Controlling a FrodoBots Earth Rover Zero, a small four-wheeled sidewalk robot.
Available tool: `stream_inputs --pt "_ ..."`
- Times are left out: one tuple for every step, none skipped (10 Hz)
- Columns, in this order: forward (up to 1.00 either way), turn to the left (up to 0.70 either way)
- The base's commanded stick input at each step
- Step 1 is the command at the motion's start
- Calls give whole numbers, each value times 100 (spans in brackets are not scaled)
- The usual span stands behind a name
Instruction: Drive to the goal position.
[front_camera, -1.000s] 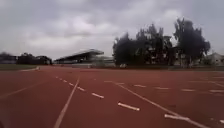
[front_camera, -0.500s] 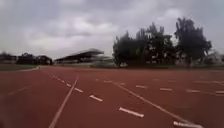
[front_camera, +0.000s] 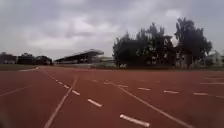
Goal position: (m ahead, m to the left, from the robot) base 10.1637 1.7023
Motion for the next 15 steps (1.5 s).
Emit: stream_inputs --pt "45 0" --pt "45 0" --pt "45 0" --pt "45 0" --pt "45 0" --pt "45 0" --pt "45 0" --pt "45 0" --pt "45 0" --pt "45 0" --pt "45 0" --pt "45 0" --pt "45 0" --pt "45 0" --pt "45 0"
